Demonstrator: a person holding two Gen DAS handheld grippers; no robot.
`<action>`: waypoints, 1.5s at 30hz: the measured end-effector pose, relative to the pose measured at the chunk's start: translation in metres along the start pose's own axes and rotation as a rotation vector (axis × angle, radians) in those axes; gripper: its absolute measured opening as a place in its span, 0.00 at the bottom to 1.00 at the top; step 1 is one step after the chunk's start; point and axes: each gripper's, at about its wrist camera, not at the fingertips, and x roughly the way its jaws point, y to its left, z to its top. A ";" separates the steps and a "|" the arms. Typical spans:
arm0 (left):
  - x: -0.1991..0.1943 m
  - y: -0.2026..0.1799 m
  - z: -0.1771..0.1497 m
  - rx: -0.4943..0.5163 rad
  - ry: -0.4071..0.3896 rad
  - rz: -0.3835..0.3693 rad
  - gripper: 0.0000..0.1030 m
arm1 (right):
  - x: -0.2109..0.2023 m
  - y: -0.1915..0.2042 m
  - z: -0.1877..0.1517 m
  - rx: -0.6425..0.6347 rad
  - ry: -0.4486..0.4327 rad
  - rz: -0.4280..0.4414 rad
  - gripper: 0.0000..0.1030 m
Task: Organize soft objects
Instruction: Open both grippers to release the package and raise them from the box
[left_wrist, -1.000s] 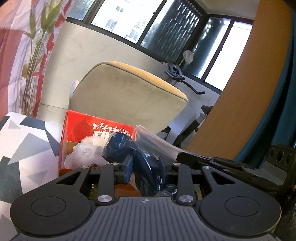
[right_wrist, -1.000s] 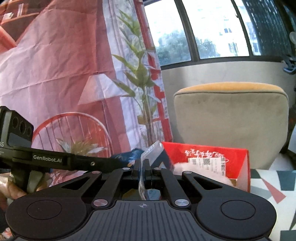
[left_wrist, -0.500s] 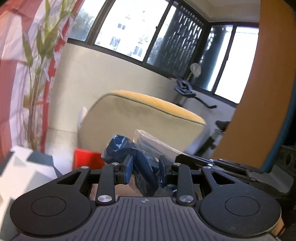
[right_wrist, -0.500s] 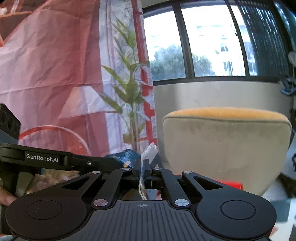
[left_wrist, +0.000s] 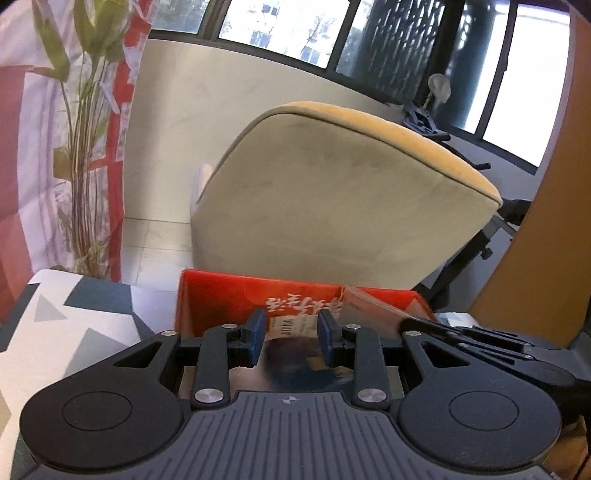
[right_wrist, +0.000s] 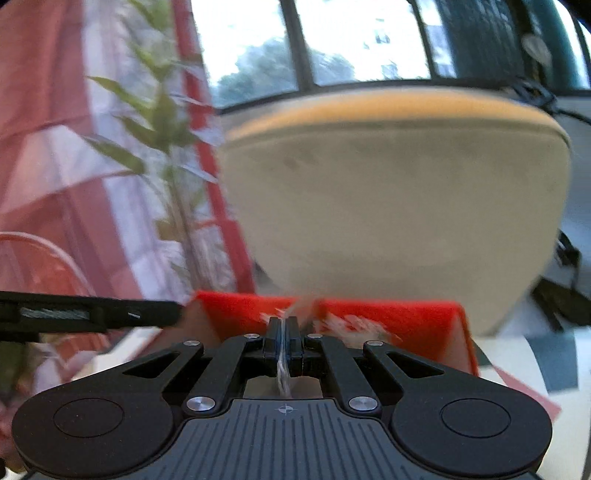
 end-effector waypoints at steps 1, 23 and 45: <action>-0.001 0.001 -0.001 0.004 -0.003 0.003 0.31 | 0.001 -0.006 -0.003 0.018 0.001 -0.023 0.02; -0.053 -0.032 -0.023 0.165 -0.036 0.115 1.00 | -0.052 -0.024 -0.048 0.034 0.001 -0.183 0.99; -0.137 -0.050 -0.083 0.101 -0.109 0.203 1.00 | -0.146 0.025 -0.079 -0.026 -0.033 -0.208 1.00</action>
